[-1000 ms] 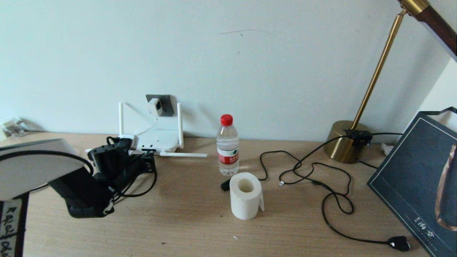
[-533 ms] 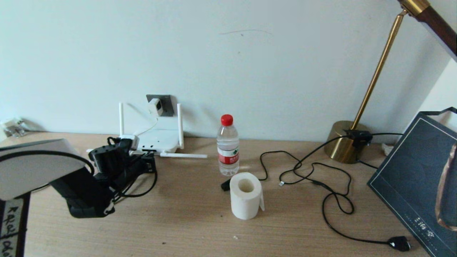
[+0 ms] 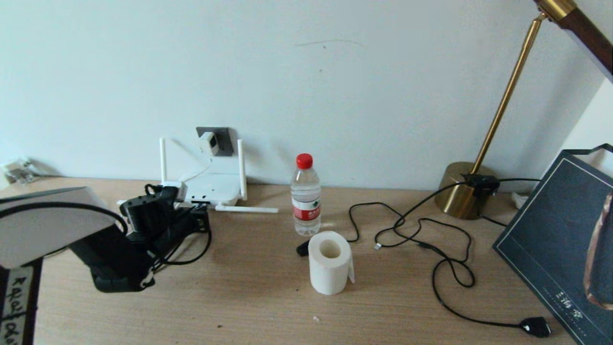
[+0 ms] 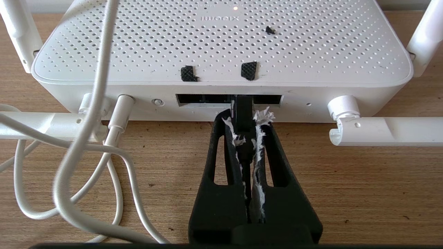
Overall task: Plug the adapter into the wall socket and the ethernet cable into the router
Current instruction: Plug cable into router interface
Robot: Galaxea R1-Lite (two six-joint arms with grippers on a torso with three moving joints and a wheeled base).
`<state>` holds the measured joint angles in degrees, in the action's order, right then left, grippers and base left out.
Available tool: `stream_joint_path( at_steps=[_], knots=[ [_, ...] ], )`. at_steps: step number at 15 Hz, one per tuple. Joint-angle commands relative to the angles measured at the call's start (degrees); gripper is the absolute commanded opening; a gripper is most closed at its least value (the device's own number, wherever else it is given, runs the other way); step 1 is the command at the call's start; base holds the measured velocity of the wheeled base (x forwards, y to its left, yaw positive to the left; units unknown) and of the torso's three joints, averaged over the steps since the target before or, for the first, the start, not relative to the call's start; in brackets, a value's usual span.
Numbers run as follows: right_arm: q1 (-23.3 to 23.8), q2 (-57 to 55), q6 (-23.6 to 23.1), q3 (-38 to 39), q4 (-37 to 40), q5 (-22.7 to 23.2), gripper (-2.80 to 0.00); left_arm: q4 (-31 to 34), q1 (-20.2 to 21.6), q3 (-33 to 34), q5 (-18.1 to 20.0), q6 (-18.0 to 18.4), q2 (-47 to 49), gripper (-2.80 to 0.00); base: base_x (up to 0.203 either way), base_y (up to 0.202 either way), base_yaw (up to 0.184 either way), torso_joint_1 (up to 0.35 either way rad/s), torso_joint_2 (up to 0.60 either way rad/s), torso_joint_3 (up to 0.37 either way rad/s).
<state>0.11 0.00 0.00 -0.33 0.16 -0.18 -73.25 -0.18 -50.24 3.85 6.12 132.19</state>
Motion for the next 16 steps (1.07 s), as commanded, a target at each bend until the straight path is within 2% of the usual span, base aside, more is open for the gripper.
stream_joint_path(
  at_steps=[1, 2, 3, 16],
  knots=[
    [0.0, 0.0, 0.0, 0.0, 0.0, 0.0, -2.8, -0.4, 0.0, 0.0, 0.0, 0.0, 0.3, -2.8, 0.0, 0.0, 0.0, 0.0, 0.0, 0.0],
    [0.0, 0.0, 0.0, 0.0, 0.0, 0.0, -2.8, -0.4, -0.1, 0.0, 0.1, 0.0, 0.3, -2.8, 0.0, 0.0, 0.0, 0.0, 0.0, 0.0],
    [0.0, 0.0, 0.0, 0.1, 0.0, 0.0, -2.8, -0.4, -0.1, -0.1, 0.1, 0.0, 0.3, 0.0, 0.0, 0.0, 0.0, 0.0, 0.0, 0.0],
    [0.0, 0.0, 0.0, 0.0, 0.0, 0.0, -2.8, -0.8, -0.1, 0.8, 0.1, 0.0, 0.6, 0.0, 0.0, 0.0, 0.0, 0.0, 0.0, 0.0]
  ],
)
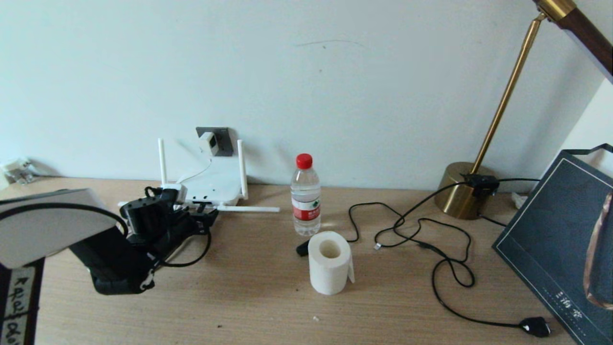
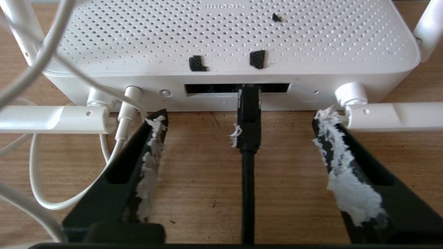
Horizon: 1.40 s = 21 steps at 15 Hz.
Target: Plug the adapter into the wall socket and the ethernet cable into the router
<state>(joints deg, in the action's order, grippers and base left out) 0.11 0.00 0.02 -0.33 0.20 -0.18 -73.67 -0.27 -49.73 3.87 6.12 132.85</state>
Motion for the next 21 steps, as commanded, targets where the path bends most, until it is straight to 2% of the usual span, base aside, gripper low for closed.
stream_joint_path(
  at_steps=[1, 6, 10, 16, 21],
  knots=[
    [0.0, 0.0, 0.0, 0.0, 0.0, 0.0, -2.8, -0.4, 0.0, 0.4, 0.1, 0.0, 0.0, 0.0, 0.0, 0.0, 0.0, 0.0, 0.0, 0.0],
    [0.1, 0.0, 0.0, 0.0, 0.0, 0.0, -2.8, -0.7, 0.0, 1.8, 0.1, 0.0, -0.3, 0.0, 0.0, 0.0, 0.0, 0.0, 0.0, 0.0],
    [0.0, 0.0, 0.0, 0.0, 0.0, 0.0, -2.8, -5.0, -1.0, 6.5, 0.1, 0.1, -2.2, 0.0, 0.0, 0.0, 0.0, 0.0, 0.0, 0.0],
    [0.0, 0.0, 0.0, 0.0, 0.0, 0.0, -2.8, -5.0, -5.1, 16.6, 1.2, 0.8, -20.5, 0.0, 0.0, 0.0, 0.0, 0.0, 0.0, 0.0],
    [0.0, 0.0, 0.0, 0.0, 0.0, 0.0, -2.8, 1.7, -6.0, 19.3, 1.6, 1.2, -32.9, 0.0, 0.0, 0.0, 0.0, 0.0, 0.0, 0.0]
  ],
)
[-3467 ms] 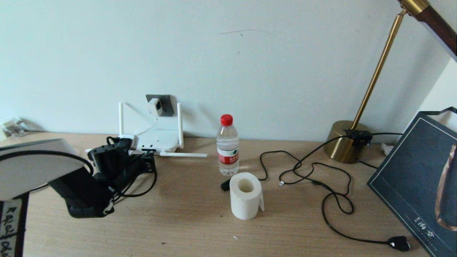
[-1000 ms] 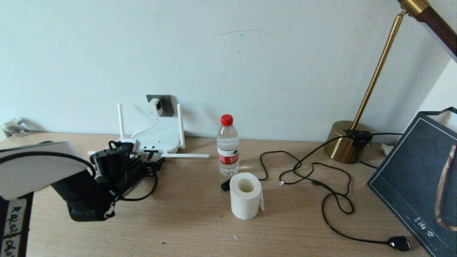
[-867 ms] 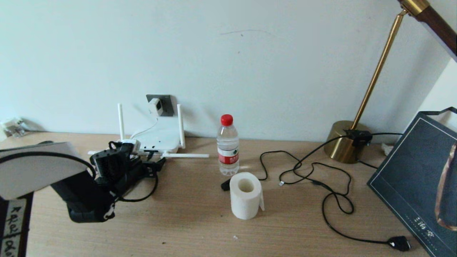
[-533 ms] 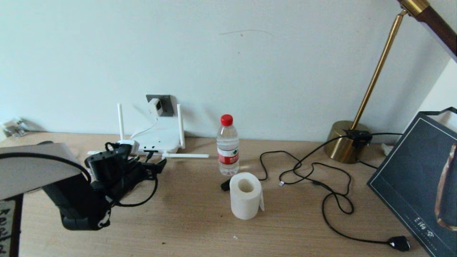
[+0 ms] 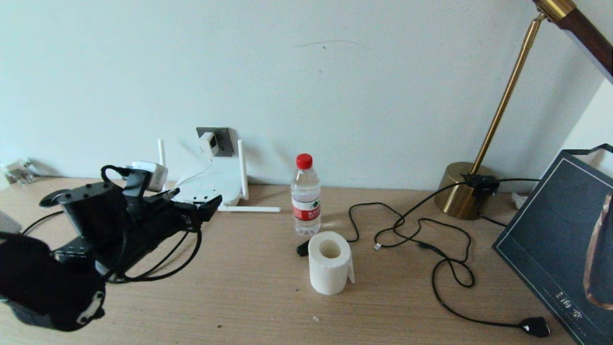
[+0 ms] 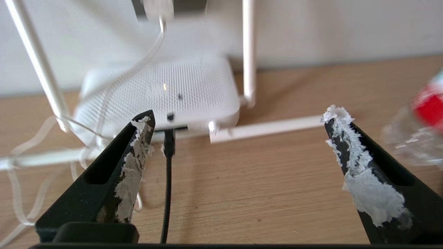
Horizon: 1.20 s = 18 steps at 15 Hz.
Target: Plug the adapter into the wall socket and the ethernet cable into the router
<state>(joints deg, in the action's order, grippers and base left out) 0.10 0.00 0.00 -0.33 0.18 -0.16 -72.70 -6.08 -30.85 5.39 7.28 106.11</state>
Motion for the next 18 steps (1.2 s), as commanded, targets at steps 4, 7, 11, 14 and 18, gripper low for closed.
stream_joint_path(
  at_steps=[4, 7, 11, 14, 18],
  knots=[
    [0.0, 0.0, 0.0, 0.0, 0.0, 0.0, -2.8, 6.9, -0.2, 0.8, 0.1, 0.1, -14.9, -2.8, 0.0, 0.0, 0.0, 0.0, 0.0, 0.0],
    [0.0, 0.0, 0.0, 0.0, 0.0, 0.0, -2.8, 14.2, -0.2, 0.3, 0.1, 0.1, -23.5, -2.8, 0.0, 0.0, 0.0, 0.0, 0.0, 0.0],
    [0.0, -0.1, 0.0, 0.0, 0.0, 0.0, -2.8, 26.4, -0.2, 0.3, 0.3, 0.1, -38.0, -2.8, 0.0, 0.0, 0.0, 0.0, 0.0, 0.0],
    [0.0, 0.0, 0.0, 0.0, 0.0, 0.0, -2.8, 33.0, -1.0, 9.4, 0.5, 0.1, -50.6, -2.8, 0.0, 0.0, 0.0, 0.0, 0.0, 0.0],
    [0.0, 0.0, 0.0, 0.0, 0.0, 0.0, -2.8, 52.0, -1.9, 28.7, 1.2, 0.1, -67.5, -2.8, 0.0, 0.0, 0.0, 0.0, 0.0, 0.0]
  ],
)
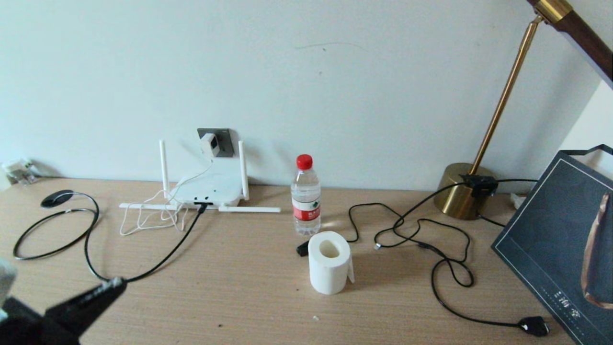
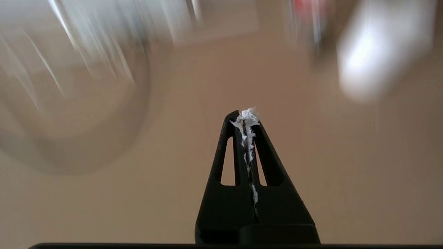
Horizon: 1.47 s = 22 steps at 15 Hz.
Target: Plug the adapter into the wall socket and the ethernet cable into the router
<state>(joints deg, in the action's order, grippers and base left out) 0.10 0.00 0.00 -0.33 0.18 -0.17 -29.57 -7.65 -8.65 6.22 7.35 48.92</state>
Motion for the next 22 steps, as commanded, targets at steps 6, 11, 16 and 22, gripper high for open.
stream_joint_path(
  at_steps=[6, 11, 16, 22],
  knots=[
    [0.0, 0.0, 0.0, 0.1, -0.1, 0.0, -2.8, 40.2, -1.7, 3.3, -6.8, -5.5, -28.6, -2.8, 0.0, 0.0, 0.0, 0.0, 0.0, 0.0],
    [0.0, 0.0, 0.1, 0.1, -0.1, 0.0, -2.8, 42.1, 7.7, 3.3, -8.3, -7.5, -34.4, -2.8, 0.0, 0.0, 0.0, 0.0, 0.0, 0.0],
    [0.0, 0.0, 0.1, 0.1, -0.1, -0.1, -2.8, 43.6, 8.2, 3.1, -3.7, -0.6, -49.0, -2.8, 0.0, 0.0, 0.0, 0.0, 0.0, 0.0],
    [0.0, 0.0, 0.1, 0.1, -0.1, 0.0, -2.8, 43.5, 7.8, 3.1, -5.0, -5.2, -48.7, -2.8, 0.0, 0.0, 0.0, 0.0, 0.0, 0.0]
  ],
)
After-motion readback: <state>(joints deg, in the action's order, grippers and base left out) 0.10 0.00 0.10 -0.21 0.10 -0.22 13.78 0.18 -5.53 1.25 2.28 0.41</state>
